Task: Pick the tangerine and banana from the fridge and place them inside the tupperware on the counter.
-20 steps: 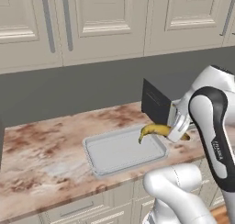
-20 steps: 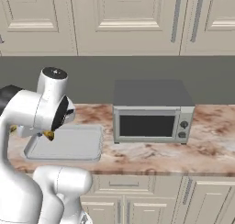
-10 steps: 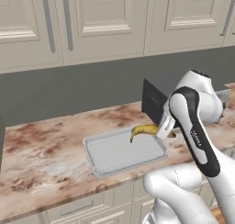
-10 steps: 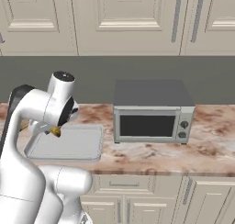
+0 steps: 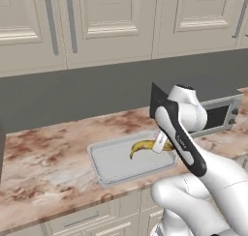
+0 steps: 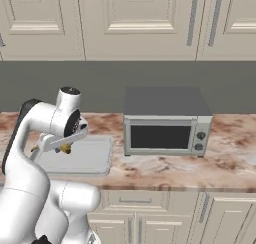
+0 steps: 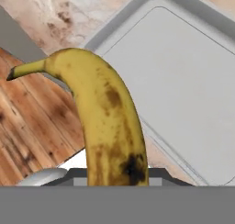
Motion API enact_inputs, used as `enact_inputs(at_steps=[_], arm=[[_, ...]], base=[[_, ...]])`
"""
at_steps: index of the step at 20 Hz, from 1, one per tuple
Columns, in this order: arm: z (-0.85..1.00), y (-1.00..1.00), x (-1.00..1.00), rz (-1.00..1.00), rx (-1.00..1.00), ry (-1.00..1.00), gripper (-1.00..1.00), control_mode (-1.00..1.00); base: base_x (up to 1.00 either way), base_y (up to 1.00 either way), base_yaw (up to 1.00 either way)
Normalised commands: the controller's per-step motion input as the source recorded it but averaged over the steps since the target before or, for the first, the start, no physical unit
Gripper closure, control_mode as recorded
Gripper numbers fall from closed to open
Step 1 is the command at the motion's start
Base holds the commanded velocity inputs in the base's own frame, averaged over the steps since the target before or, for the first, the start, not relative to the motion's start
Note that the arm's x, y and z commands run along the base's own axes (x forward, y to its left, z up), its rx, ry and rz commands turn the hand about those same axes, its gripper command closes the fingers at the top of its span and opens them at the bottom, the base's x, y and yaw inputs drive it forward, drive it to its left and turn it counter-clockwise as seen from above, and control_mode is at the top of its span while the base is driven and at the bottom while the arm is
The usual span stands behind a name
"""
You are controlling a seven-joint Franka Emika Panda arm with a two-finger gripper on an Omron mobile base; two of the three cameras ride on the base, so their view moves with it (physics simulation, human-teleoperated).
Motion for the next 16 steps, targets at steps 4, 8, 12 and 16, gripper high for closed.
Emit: enact_inputs(at_steps=[4, 8, 12, 16], arm=[[-0.52, 0.07, 0.33, 0.0, -0.12, 0.02, 1.0, -1.0], [-0.45, 0.03, 0.33, 0.0, 0.0, 0.0, 1.0, -1.0], [-0.45, 0.0, 0.35, 0.0, 0.0, 0.0, 1.0, -1.0], [-0.43, 0.0, 0.39, 0.0, 0.0, 0.0, 1.0, -1.0]], base=[[0.0, 0.0, 0.0], [0.0, 0.0, 0.0], [0.0, 0.0, 0.0], [0.0, 0.0, 0.0]])
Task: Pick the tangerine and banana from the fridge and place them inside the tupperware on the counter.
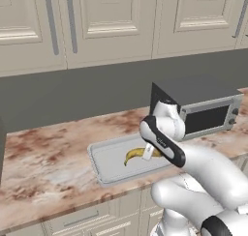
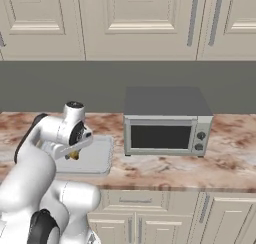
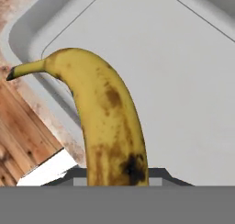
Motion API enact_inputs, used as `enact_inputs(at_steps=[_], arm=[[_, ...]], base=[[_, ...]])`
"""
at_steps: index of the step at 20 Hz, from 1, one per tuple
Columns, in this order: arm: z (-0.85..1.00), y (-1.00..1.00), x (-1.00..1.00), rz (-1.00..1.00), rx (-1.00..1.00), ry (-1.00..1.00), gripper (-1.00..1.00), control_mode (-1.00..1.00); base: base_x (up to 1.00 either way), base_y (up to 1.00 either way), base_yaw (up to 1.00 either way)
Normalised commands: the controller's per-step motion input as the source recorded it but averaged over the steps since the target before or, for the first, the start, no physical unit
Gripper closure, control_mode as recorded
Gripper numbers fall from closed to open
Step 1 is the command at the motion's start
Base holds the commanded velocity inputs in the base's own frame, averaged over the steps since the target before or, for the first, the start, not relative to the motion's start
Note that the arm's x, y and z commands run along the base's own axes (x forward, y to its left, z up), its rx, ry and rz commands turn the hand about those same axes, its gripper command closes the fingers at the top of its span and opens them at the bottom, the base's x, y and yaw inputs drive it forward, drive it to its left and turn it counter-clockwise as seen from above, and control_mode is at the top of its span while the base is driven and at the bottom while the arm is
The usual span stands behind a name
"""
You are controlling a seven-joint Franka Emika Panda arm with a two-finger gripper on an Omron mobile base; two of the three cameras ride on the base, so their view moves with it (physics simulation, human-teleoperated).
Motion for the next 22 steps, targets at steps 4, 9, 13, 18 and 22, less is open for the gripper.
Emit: enact_inputs(at_steps=[4, 9, 13, 18, 22], arm=[[-0.38, 0.05, 0.43, 0.0, 0.0, 0.0, 1.0, -1.0], [-0.34, 0.09, 0.45, 0.0, 0.0, 0.0, 1.0, -1.0], [-0.35, 0.12, 0.41, 0.0, 0.0, 0.0, 1.0, -1.0], [-0.36, 0.13, 0.39, 0.0, 0.0, 0.0, 1.0, -1.0], [-0.41, 0.15, 0.33, 0.0, -0.01, 0.0, 1.0, -1.0]], base=[[0.0, 0.0, 0.0], [0.0, 0.0, 0.0], [0.0, 0.0, 0.0], [0.0, 0.0, 0.0], [0.0, 0.0, 0.0]])
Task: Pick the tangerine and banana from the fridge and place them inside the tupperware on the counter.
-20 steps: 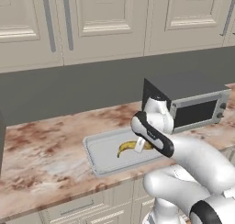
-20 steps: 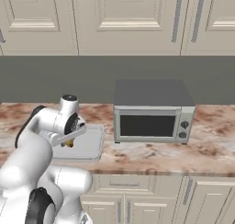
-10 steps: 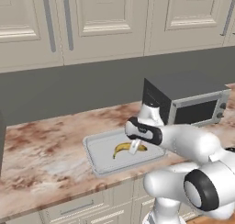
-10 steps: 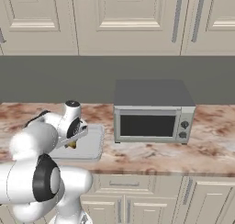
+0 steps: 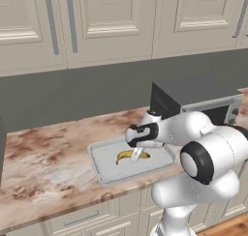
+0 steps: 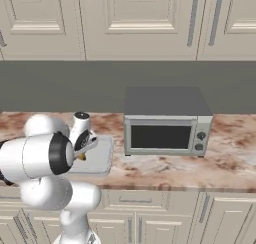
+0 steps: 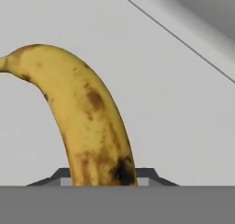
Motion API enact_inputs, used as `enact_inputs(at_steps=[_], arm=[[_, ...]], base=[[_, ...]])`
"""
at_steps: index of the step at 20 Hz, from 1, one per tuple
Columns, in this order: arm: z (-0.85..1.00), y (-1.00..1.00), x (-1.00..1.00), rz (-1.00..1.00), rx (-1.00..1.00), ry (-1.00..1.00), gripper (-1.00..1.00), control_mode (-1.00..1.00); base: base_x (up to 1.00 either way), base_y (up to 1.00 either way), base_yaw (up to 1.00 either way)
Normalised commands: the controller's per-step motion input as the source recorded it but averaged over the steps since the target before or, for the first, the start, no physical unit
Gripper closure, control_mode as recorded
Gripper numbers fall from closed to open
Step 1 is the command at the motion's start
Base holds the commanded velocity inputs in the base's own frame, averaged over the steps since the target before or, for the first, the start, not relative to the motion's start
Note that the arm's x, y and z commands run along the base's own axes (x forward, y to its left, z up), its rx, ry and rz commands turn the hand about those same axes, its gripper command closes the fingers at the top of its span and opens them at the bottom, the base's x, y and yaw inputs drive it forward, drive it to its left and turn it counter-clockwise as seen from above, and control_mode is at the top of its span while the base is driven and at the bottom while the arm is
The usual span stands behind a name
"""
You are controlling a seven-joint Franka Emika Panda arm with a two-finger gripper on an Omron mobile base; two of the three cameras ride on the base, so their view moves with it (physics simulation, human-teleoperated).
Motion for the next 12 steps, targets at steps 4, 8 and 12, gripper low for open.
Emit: enact_inputs(at_steps=[4, 8, 12], arm=[[-0.42, 0.16, 0.28, 0.0, 0.0, 0.0, -1.0, -1.0], [-0.31, 0.12, 0.02, 0.0, -0.07, -0.02, -1.0, -1.0], [-0.04, 0.11, -0.28, -0.03, -0.02, -0.13, -1.0, -1.0]], base=[[0.0, 0.0, 0.0], [0.0, 0.0, 0.0], [0.0, 0.0, 0.0]])
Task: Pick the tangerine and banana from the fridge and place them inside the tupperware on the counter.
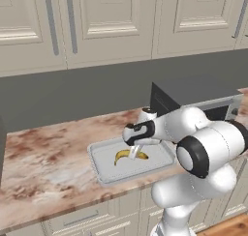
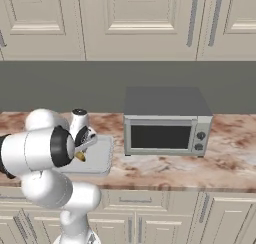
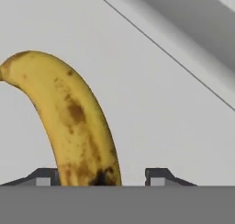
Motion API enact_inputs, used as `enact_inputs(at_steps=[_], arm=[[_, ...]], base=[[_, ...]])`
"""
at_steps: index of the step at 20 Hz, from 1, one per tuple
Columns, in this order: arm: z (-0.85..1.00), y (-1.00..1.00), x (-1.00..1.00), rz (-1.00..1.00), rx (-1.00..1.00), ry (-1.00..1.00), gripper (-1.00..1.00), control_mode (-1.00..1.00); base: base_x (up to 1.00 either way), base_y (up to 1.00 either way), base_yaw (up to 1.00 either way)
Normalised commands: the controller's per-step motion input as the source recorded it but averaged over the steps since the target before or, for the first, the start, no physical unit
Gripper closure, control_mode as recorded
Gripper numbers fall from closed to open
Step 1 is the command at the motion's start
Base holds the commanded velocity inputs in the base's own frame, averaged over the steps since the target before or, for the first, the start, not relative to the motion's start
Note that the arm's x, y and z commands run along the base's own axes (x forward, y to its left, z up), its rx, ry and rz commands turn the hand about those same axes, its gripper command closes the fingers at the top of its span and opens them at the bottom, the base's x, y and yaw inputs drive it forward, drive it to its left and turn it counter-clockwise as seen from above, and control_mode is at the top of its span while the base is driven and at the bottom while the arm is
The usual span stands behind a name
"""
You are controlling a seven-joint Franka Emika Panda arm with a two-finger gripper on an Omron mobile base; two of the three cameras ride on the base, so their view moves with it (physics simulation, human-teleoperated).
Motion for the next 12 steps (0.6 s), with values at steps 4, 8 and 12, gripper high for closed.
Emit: enact_inputs(at_steps=[4, 8, 12], arm=[[0.43, -0.01, -0.53, -0.02, 0.0, -0.21, -1.0, -1.0], [0.63, -0.08, -0.52, 0.0, 0.0, -0.15, -1.0, -1.0], [0.65, -0.1, -0.68, -0.01, 0.0, -0.07, -1.0, -1.0]], base=[[0.0, 0.0, 0.0], [0.0, 0.0, 0.0], [0.0, 0.0, 0.0]])
